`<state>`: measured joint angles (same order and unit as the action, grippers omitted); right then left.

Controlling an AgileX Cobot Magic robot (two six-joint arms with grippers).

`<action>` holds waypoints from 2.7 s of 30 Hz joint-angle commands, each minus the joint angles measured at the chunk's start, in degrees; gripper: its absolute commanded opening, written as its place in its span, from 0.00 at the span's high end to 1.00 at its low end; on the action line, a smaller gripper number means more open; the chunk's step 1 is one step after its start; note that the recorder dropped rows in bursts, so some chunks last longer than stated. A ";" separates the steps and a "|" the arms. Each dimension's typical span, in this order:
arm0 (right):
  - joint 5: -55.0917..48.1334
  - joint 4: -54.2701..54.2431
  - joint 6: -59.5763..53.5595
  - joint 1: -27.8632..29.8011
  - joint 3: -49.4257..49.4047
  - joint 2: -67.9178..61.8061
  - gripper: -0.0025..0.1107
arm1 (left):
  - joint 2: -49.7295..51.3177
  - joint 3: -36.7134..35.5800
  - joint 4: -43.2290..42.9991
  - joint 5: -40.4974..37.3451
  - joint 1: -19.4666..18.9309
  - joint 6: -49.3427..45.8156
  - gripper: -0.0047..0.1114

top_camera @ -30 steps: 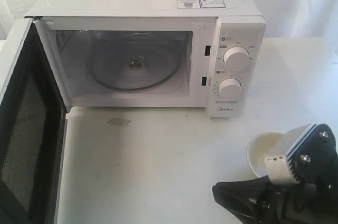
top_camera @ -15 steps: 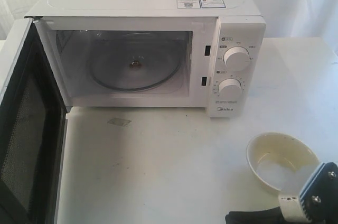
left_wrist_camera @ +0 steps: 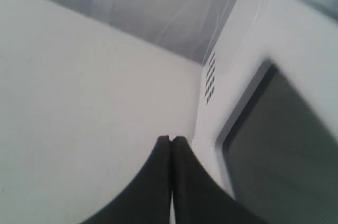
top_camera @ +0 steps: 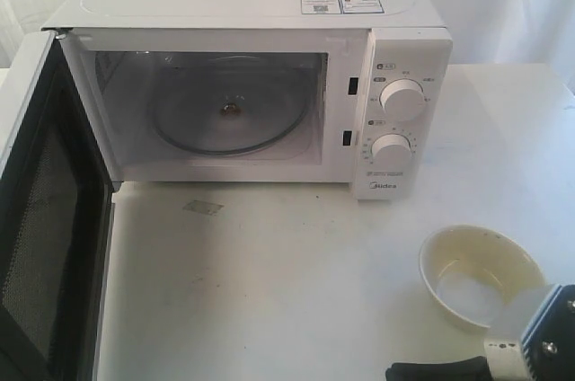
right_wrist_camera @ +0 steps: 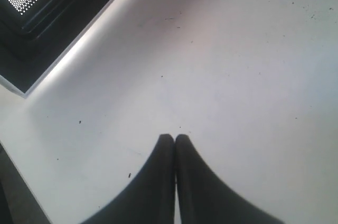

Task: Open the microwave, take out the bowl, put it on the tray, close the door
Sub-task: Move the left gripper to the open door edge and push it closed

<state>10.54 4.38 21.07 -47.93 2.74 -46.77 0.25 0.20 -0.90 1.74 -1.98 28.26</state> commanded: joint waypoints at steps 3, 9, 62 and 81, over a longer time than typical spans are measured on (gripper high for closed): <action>0.76 0.17 0.19 -0.04 -0.21 0.49 0.98 | -0.25 -0.20 0.55 20.32 -0.18 1.65 0.96; 1.44 0.29 0.18 -0.04 -0.70 0.49 0.98 | -0.25 3.64 -0.81 16.55 -0.18 1.90 0.96; 6.65 0.52 -0.25 -0.04 -2.74 0.49 0.98 | 38.22 33.17 50.32 -38.39 3.44 -86.89 0.96; 16.56 5.68 -0.25 -0.04 -2.74 0.49 0.98 | 51.83 33.17 79.92 -36.06 3.44 -114.83 0.96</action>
<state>26.05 8.19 21.29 -47.93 0.44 -46.77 50.60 33.08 70.32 -33.62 1.20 -79.72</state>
